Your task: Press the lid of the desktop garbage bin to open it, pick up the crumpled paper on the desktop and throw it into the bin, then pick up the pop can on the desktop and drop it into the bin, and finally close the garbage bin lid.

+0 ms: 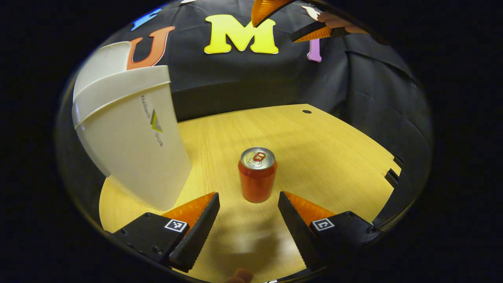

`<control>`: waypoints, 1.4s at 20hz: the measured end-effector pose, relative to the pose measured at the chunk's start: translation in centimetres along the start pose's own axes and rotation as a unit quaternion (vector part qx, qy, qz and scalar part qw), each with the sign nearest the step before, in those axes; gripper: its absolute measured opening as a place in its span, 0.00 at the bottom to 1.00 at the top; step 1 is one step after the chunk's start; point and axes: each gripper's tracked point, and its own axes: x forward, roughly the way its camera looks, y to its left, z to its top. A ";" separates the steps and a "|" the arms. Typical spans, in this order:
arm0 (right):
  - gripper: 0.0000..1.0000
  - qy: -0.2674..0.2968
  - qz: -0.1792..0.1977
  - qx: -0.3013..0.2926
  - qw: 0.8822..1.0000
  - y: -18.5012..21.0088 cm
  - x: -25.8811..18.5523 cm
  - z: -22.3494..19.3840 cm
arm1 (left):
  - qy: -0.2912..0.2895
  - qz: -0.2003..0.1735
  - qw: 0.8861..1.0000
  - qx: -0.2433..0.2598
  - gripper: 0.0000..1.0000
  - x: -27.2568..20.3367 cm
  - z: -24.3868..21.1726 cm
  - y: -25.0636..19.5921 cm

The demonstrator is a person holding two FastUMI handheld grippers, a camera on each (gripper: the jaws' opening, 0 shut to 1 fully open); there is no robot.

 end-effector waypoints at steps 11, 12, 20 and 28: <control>0.96 0.039 -0.045 -0.013 0.998 -6.4 0.4 -2.4 | 0.031 0.015 0.999 -0.031 0.99 7.0 -1.3 0.1; 0.96 0.043 -0.044 -0.018 0.998 -6.4 0.7 -2.7 | 0.034 0.017 0.999 -0.036 0.99 7.4 -1.4 0.0; 0.97 0.069 -0.036 -0.027 0.997 -6.3 2.1 -3.9 | 0.059 0.019 0.997 -0.037 0.96 8.9 -1.9 -0.4; 0.97 0.085 -0.019 -0.036 0.996 -6.0 1.2 -6.0 | 0.067 0.021 0.997 -0.042 0.87 8.3 -1.3 -0.5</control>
